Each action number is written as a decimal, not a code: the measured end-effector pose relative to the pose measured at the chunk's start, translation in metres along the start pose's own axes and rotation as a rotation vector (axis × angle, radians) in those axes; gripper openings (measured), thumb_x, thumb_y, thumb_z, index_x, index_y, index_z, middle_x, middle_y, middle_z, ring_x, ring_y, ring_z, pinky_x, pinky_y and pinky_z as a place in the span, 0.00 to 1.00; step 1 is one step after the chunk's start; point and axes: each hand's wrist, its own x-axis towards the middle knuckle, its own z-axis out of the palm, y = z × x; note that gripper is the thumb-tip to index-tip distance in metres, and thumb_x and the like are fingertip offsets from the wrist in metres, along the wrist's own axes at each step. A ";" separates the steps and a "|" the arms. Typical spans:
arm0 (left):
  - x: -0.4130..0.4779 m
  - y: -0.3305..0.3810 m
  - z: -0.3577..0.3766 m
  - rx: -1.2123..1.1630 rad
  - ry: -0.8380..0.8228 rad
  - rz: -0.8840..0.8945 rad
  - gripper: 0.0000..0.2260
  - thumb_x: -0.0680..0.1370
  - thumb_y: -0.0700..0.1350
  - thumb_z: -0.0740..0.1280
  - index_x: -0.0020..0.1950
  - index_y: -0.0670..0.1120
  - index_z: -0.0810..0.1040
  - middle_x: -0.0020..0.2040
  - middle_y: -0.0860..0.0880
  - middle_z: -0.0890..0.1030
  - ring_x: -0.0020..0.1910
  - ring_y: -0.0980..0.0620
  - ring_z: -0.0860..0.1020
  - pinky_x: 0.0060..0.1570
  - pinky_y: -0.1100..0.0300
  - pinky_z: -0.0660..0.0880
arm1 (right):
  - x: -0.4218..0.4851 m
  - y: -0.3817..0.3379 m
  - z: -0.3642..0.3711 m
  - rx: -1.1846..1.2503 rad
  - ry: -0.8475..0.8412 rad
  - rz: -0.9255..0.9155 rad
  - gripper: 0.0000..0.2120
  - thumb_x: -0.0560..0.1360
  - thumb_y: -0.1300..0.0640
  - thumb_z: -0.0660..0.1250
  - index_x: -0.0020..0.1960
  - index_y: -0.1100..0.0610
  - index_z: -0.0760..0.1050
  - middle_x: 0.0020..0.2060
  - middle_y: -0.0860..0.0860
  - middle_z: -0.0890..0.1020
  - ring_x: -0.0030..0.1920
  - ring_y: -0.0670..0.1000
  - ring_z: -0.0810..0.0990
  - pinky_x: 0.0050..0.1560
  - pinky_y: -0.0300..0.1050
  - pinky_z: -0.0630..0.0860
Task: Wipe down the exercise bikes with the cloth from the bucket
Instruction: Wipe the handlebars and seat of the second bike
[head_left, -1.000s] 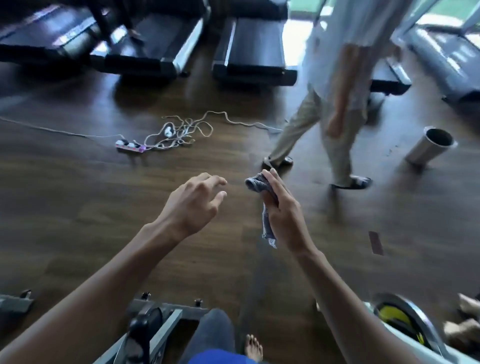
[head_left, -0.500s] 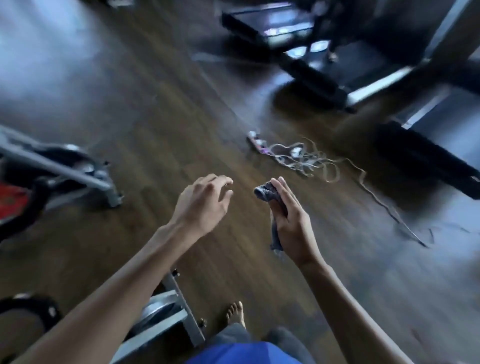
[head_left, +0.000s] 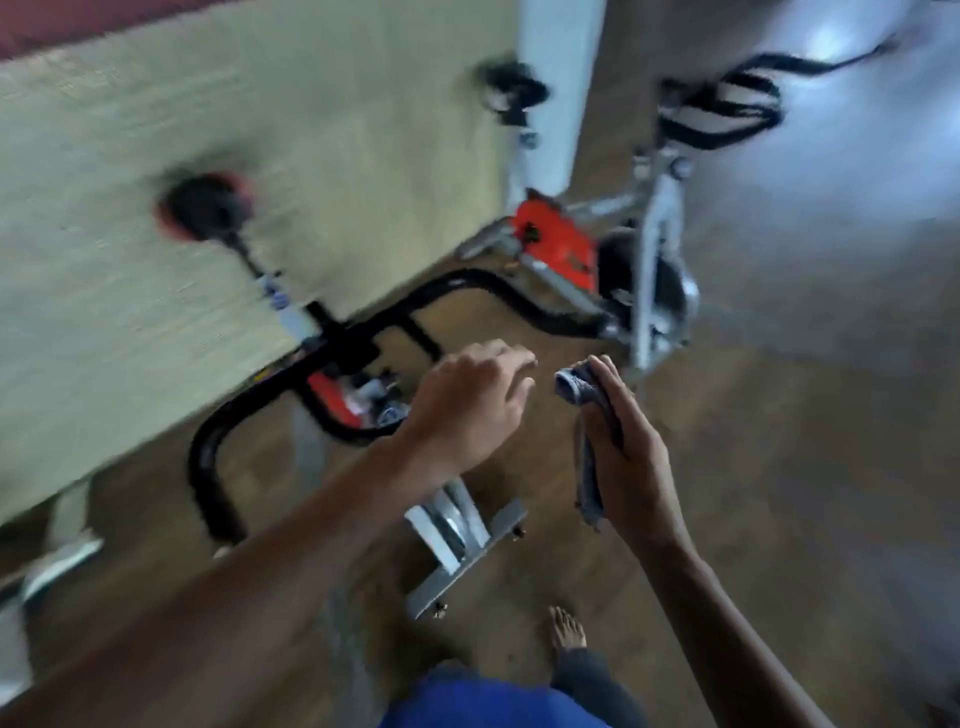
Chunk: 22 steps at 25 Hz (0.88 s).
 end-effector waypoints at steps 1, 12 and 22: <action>-0.016 -0.004 -0.011 0.024 0.062 -0.101 0.11 0.79 0.45 0.67 0.61 0.47 0.80 0.56 0.48 0.82 0.55 0.45 0.80 0.55 0.49 0.77 | 0.007 -0.006 0.010 0.021 -0.127 -0.033 0.21 0.83 0.61 0.61 0.72 0.44 0.69 0.73 0.46 0.72 0.71 0.41 0.71 0.72 0.42 0.67; -0.209 -0.010 -0.017 0.208 0.768 -1.026 0.11 0.81 0.44 0.64 0.62 0.47 0.78 0.57 0.50 0.80 0.56 0.49 0.78 0.57 0.52 0.75 | -0.043 -0.026 0.130 0.079 -1.092 -0.357 0.21 0.84 0.59 0.57 0.76 0.51 0.64 0.69 0.39 0.73 0.63 0.26 0.69 0.60 0.20 0.61; -0.205 -0.023 0.048 -0.165 1.248 -1.133 0.15 0.83 0.43 0.60 0.70 0.49 0.75 0.62 0.54 0.81 0.58 0.59 0.80 0.58 0.62 0.75 | -0.078 0.026 0.194 0.355 -1.193 -0.496 0.25 0.83 0.68 0.53 0.77 0.51 0.58 0.79 0.48 0.58 0.80 0.47 0.54 0.78 0.50 0.56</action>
